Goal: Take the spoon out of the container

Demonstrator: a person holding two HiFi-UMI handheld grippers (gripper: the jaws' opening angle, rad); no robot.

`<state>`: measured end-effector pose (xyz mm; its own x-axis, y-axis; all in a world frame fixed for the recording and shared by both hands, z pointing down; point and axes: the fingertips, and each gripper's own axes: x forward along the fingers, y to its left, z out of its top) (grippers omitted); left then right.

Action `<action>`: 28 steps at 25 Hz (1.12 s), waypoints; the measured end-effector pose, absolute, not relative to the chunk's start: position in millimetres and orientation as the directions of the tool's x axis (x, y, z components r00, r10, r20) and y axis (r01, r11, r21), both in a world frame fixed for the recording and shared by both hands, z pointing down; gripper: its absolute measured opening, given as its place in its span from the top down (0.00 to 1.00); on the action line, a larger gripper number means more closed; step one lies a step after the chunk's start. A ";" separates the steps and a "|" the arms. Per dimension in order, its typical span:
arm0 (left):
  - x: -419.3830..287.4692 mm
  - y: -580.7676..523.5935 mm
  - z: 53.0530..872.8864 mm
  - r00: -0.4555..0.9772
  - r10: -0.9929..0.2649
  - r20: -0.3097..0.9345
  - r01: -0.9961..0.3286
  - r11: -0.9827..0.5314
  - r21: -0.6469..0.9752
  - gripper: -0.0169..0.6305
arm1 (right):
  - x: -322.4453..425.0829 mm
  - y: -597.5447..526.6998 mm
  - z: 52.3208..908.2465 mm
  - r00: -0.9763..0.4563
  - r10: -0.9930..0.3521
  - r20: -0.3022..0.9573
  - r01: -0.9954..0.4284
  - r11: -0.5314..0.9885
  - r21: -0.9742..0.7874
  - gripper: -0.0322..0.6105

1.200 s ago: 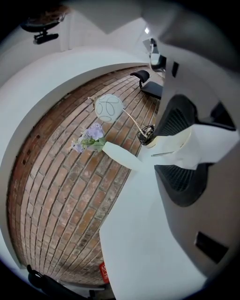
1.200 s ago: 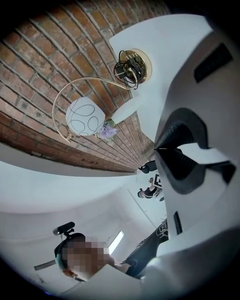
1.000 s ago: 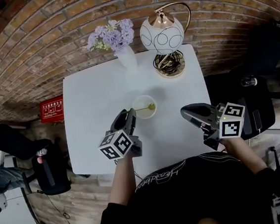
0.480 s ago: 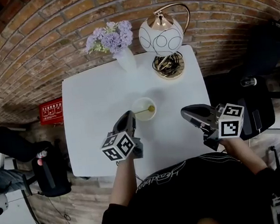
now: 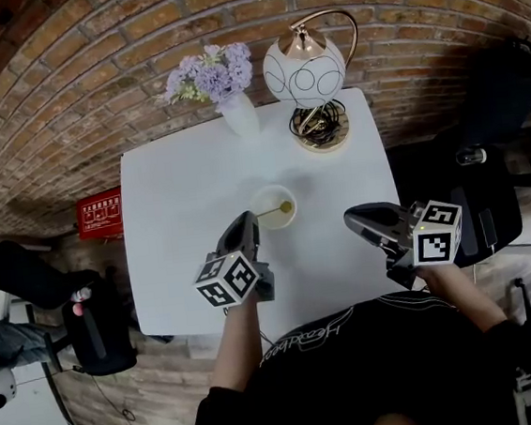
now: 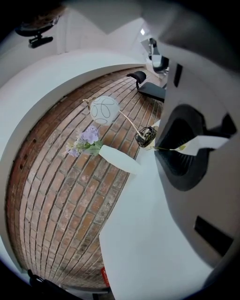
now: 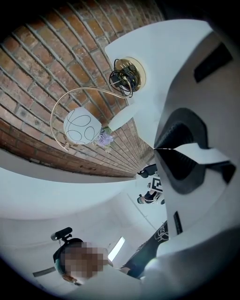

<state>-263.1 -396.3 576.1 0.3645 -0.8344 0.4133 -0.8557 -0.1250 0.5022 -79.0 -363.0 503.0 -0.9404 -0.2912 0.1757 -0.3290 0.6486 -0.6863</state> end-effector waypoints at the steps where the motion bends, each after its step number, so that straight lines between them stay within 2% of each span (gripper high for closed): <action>1: -262.7 -396.1 573.9 0.365 -0.836 0.410 -0.856 -0.128 0.501 0.96 | -78.7 -362.2 502.4 -0.940 -0.292 0.175 -0.329 0.648 -0.687 0.95; 15: -276.8 -370.3 515.6 0.340 -0.892 0.297 -0.847 -0.153 0.509 0.96 | -72.3 -335.7 481.4 -0.937 -0.317 0.148 -0.332 0.672 -0.663 0.95; 28: -264.2 -284.8 430.3 0.376 -0.910 0.178 -0.827 -0.242 0.507 0.96 | -76.3 -273.4 441.9 -0.944 -0.319 0.079 -0.298 0.730 -0.615 0.95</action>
